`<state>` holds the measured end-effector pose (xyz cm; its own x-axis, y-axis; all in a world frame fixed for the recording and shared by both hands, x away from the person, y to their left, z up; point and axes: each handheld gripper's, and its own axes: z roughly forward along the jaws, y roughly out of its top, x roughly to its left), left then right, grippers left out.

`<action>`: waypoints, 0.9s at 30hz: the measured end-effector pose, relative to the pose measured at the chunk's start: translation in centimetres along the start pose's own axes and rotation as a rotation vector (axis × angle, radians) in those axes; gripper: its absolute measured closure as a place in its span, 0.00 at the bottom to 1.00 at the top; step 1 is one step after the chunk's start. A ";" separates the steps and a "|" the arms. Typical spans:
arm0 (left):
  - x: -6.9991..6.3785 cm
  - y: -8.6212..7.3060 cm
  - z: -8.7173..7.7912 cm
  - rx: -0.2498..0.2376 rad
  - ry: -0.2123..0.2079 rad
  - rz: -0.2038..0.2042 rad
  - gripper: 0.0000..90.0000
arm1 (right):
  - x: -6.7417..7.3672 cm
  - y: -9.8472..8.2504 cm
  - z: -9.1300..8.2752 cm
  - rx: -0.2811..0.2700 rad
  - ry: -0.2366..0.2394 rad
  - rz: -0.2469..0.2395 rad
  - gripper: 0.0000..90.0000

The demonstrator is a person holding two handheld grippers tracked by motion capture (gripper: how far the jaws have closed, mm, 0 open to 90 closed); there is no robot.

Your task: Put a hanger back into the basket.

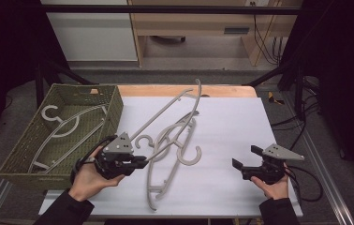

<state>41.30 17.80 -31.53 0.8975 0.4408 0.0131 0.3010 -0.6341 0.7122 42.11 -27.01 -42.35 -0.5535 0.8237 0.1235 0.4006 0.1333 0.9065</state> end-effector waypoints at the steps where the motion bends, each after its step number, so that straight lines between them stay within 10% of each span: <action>1: 0.0 0.0 0.0 0.000 0.000 0.000 0.91 | 0.0 0.0 0.0 0.000 0.001 -0.002 0.07; 27: 5.6 -3.4 -6.4 -0.024 0.029 -0.022 0.91 | 0.3 0.2 0.0 0.000 0.013 -0.008 0.07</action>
<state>43.27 26.54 -29.37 0.8807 0.4733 0.0174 0.3125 -0.6084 0.7295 42.04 -26.69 -42.14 -0.5659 0.8155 0.1209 0.3959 0.1402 0.9075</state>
